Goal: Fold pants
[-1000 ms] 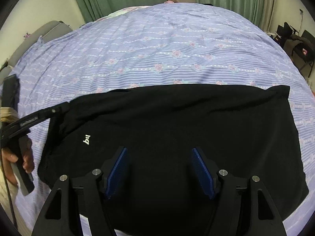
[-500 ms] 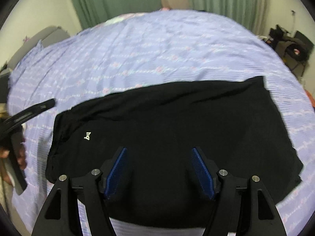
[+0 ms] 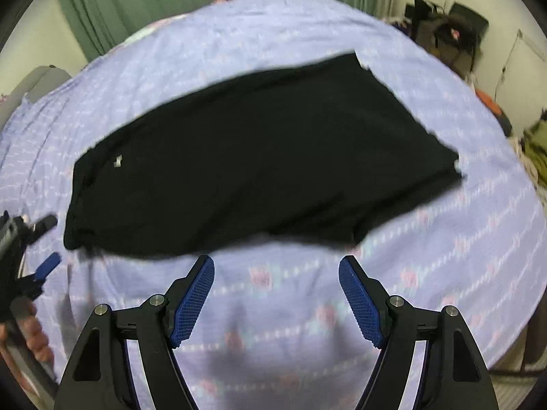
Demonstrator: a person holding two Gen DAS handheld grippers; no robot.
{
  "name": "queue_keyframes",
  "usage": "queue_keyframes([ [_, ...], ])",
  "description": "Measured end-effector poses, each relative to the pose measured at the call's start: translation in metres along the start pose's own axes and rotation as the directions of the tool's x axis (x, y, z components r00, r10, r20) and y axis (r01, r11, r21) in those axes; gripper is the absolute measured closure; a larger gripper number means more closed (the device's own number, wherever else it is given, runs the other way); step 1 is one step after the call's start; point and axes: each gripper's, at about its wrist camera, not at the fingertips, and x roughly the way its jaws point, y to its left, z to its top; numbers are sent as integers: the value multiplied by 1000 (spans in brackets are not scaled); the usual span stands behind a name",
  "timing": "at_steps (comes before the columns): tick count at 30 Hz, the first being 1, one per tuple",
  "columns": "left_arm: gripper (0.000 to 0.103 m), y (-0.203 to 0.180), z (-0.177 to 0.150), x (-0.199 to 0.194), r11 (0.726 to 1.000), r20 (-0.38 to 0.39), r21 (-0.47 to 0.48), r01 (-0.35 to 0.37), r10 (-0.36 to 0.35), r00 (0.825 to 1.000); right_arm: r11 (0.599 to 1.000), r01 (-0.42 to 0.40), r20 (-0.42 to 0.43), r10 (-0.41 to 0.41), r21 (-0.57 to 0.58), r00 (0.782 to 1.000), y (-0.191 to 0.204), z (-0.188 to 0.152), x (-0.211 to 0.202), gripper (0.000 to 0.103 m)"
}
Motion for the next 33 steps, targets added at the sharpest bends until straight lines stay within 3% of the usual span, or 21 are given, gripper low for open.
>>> queue_keyframes([
  [5,20,10,4,32,987,-19,-162,21,-24,1000,1000,4,-27,-5,-29,1000,6,-7,1,27],
  [6,30,10,7,34,983,-11,-183,24,-27,1000,999,10,-33,-12,-38,999,8,-7,0,27],
  [7,48,8,9,36,981,-5,-195,5,-6,1000,999,9,-36,-10,-46,999,12,-7,0,27],
  [9,68,-1,13,38,983,-2,-181,-29,29,1000,998,-16,-36,14,-57,999,18,-9,-4,27],
  [10,73,-7,16,35,987,8,-155,-33,35,999,998,-31,-34,29,-60,999,21,-9,-7,27],
  [12,76,-21,24,20,996,44,-65,-68,71,997,997,-46,-17,45,-65,999,24,-13,-13,27],
  [13,76,-30,28,14,991,73,13,-130,128,989,997,-42,-5,42,-72,999,23,-13,-16,27],
  [15,76,-44,32,13,958,119,150,-245,228,966,995,-27,25,30,-97,999,20,-15,-20,27],
  [19,76,-50,30,36,899,93,279,-337,324,942,980,62,78,-48,-189,996,14,-18,-11,27],
  [25,71,-49,27,48,862,102,326,-387,375,921,966,69,100,-45,-250,994,1,-12,17,29],
  [33,67,-49,26,58,828,114,360,-431,419,901,962,42,62,-26,-271,998,-6,-1,53,48],
])
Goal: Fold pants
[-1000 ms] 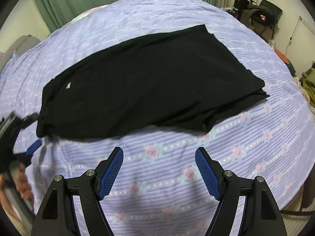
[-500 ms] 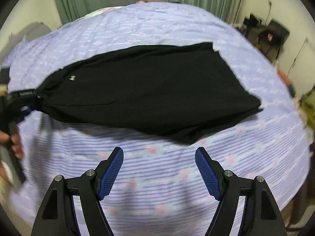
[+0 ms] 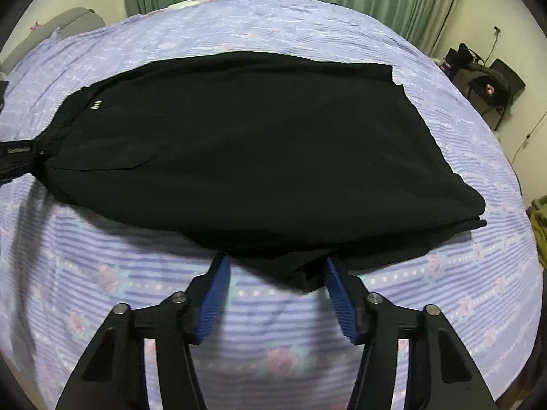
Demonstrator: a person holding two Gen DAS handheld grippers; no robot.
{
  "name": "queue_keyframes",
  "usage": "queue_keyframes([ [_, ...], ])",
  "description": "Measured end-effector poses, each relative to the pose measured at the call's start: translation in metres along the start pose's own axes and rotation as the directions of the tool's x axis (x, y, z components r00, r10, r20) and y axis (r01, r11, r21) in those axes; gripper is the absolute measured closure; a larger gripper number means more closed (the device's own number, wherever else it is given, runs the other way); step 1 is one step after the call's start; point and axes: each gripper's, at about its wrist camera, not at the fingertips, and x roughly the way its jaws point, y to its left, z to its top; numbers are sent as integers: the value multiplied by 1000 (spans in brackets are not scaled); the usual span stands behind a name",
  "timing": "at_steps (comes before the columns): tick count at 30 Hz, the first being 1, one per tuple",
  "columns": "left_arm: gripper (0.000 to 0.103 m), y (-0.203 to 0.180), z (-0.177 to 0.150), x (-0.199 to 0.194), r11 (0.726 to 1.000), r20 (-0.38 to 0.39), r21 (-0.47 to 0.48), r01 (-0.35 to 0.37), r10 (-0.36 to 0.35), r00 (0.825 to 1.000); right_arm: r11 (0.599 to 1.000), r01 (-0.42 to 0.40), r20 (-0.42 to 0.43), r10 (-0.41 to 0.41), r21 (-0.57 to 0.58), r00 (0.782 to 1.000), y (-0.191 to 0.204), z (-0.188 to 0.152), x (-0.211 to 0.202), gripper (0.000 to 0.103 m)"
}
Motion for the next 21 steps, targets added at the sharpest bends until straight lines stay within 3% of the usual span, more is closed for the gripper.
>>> queue_keyframes([
  [1,67,-1,0,0,1000,1,5,-4,4,1000,1000,-3,0,3,5,1000,-2,1,2,49],
  [2,67,-2,0,0,1000,3,11,-10,10,1000,1000,-16,-4,16,12,1000,-5,1,4,62],
  [3,68,-3,0,0,1000,4,15,-12,12,1000,999,-44,-13,44,22,999,-6,2,6,89],
  [5,68,-5,1,-2,1000,5,25,-14,13,1000,999,-39,-26,39,8,999,-5,-1,4,96],
  [8,69,-5,0,-5,999,6,44,-18,18,1000,1000,-14,-12,14,-17,1000,2,-10,-15,96],
  [14,67,-2,-3,-3,998,-24,53,-27,28,999,1000,13,-89,-15,-18,996,9,-23,-10,94],
  [16,66,-6,-3,-3,997,-25,68,-44,45,999,999,36,-108,-39,-23,993,8,-18,-14,76],
  [17,66,-9,-4,-3,995,-21,80,-58,59,998,997,68,-111,-70,-24,991,6,-17,-19,58],
  [18,65,-11,-4,-3,993,-18,91,-72,74,997,996,90,-99,-91,-20,991,4,-16,-27,52],
  [21,58,-16,-7,-9,989,-2,109,-104,105,994,992,120,-60,-122,-32,991,-1,-10,-50,51],
])
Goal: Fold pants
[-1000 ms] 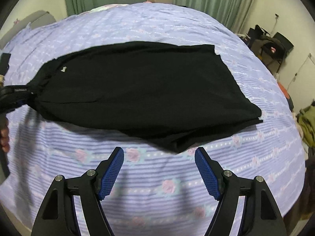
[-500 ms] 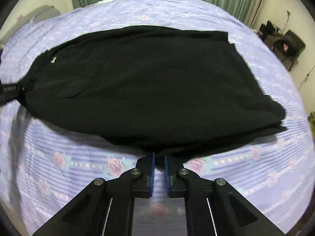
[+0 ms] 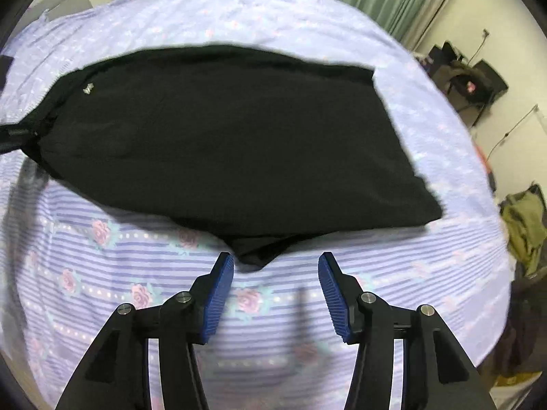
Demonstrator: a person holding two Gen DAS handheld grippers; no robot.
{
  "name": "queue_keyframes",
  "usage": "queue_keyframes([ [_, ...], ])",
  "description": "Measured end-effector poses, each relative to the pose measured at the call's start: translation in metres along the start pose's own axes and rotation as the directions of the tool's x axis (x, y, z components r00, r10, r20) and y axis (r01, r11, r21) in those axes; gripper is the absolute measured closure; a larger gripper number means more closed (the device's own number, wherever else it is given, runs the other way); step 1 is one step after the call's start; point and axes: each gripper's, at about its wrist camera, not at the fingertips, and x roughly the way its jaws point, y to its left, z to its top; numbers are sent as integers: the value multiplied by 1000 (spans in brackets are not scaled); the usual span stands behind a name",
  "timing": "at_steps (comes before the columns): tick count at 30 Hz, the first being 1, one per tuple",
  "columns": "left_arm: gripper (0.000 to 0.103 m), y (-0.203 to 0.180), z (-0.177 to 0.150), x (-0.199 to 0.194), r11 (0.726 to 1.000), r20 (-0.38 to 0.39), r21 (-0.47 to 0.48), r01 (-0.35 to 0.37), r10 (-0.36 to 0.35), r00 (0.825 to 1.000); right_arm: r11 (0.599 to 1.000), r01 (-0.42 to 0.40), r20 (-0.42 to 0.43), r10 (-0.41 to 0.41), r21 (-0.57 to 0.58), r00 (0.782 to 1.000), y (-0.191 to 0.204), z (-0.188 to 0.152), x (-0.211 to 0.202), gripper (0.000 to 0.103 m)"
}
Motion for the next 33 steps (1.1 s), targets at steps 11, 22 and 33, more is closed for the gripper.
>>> queue_keyframes([
  [11,26,50,-19,4,900,42,-337,275,-278,960,999,27,171,-34,44,985,-11,73,-8,26],
  [22,32,72,-25,61,613,215,-621,489,-466,858,993,-66,112,55,93,992,14,91,39,26],
  [33,54,55,-2,16,702,290,-461,542,-458,840,949,-154,81,137,276,987,-13,94,54,26],
])
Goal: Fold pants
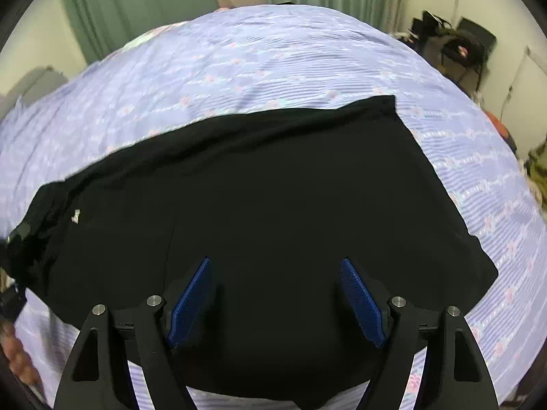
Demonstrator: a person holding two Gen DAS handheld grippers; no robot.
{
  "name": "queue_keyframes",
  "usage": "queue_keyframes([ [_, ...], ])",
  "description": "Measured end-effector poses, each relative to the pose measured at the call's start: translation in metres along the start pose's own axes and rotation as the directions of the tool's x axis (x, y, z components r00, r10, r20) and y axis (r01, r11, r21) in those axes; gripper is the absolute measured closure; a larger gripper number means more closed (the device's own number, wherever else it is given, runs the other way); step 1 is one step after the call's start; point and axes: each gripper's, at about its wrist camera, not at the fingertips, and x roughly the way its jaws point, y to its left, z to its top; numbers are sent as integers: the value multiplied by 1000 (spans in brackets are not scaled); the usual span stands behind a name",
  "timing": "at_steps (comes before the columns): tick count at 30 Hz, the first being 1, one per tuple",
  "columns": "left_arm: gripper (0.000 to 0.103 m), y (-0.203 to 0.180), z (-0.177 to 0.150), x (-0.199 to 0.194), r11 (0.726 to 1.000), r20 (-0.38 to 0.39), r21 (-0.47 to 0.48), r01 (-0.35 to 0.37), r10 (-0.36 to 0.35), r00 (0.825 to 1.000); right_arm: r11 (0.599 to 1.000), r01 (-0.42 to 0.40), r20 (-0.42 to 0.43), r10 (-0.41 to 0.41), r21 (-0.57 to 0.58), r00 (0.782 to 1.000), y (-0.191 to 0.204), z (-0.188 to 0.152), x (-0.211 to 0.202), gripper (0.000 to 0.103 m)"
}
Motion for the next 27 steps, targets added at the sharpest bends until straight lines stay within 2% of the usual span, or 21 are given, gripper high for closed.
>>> queue_keyframes([
  [3,57,15,0,34,996,-67,-45,-79,76,995,1000,17,13,-17,9,1000,-5,2,-5,26],
  [4,67,20,-1,44,994,-91,-52,-94,90,992,1000,28,20,-28,-2,999,-4,2,-8,26],
  [5,72,22,-1,50,993,-111,-55,-108,101,989,999,45,31,-44,-28,999,-1,2,-11,26],
  [8,79,9,-1,33,993,-83,-51,-106,102,991,991,63,78,-54,-117,995,9,-2,-23,26],
  [10,81,-20,3,17,988,-44,42,-150,152,987,989,60,99,-47,-136,994,6,-2,-32,26],
  [12,81,-60,-5,3,958,9,186,-220,222,975,993,43,110,-30,-112,993,-8,-1,-43,26],
  [14,81,-113,-18,-3,886,90,356,-297,283,955,997,30,112,-21,-77,993,-28,2,-53,26],
  [16,81,-158,-32,-2,820,137,470,-327,298,945,999,36,121,-31,-39,992,-54,3,-62,26],
  [17,82,-178,-42,2,795,146,512,-325,292,945,999,44,124,-40,-27,991,-65,2,-66,26],
  [19,83,-212,-59,14,779,124,566,-271,245,962,998,68,136,-67,-4,989,-94,2,-75,26],
  [21,84,-240,-79,30,760,98,601,-247,237,967,995,93,142,-95,26,985,-126,1,-83,26],
  [24,85,-273,-105,57,759,26,625,-180,210,977,991,111,135,-120,71,984,-168,0,-90,26],
  [27,86,-310,-139,85,750,-44,651,-118,193,980,985,129,131,-143,114,981,-205,-2,-96,27],
])
